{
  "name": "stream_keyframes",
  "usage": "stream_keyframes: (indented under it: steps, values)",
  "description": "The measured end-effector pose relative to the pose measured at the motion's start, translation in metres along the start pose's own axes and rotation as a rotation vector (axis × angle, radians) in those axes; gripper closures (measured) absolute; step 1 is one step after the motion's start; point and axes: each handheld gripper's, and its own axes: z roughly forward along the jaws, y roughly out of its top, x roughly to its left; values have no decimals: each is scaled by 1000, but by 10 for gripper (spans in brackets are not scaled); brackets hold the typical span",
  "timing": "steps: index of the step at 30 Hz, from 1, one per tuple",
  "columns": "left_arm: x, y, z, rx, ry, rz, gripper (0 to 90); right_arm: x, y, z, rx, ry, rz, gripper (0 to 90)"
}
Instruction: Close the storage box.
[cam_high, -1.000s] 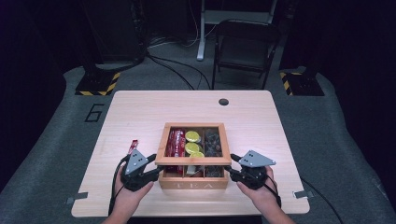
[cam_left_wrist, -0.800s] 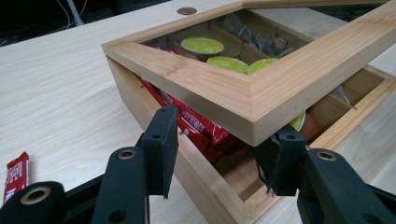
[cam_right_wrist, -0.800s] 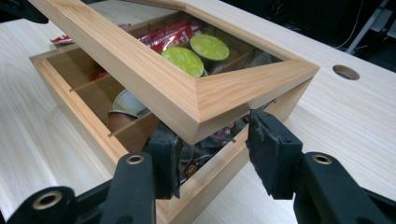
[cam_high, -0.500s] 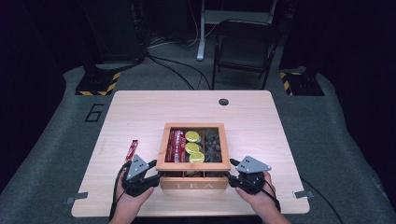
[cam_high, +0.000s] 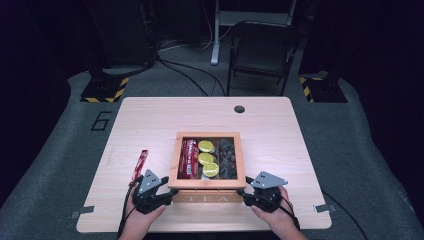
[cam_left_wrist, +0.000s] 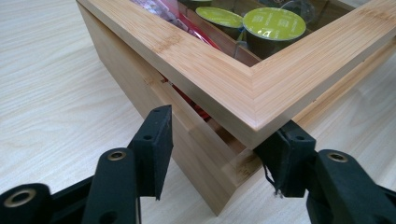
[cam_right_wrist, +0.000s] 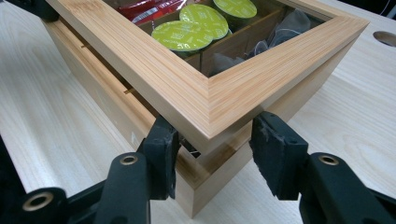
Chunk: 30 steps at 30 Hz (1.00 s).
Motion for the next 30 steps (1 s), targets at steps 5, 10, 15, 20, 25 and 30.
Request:
stream_keyframes:
  steps: [5, 10, 15, 20, 25, 30]
  values:
    - [-1, -1, -2, 8, -13, -8, 457, 0, -1, 0, -2, 8, 15, 501]
    - [-1, -1, -2, 21, -37, -13, 415, 1, -2, 1, 15, 17, 21, 479]
    - [-1, -3, 1, 26, -48, -27, 384, 0, -3, 2, 31, 34, 31, 441]
    - [-3, -4, 3, 37, -58, -7, 382, 0, -4, 4, 42, 40, 36, 431]
    - [-3, -4, 3, 34, -60, -14, 382, 0, -4, 4, 48, 41, 31, 430]
    - [-3, -5, 4, 43, -62, -9, 377, 0, -5, 4, 52, 38, 29, 424]
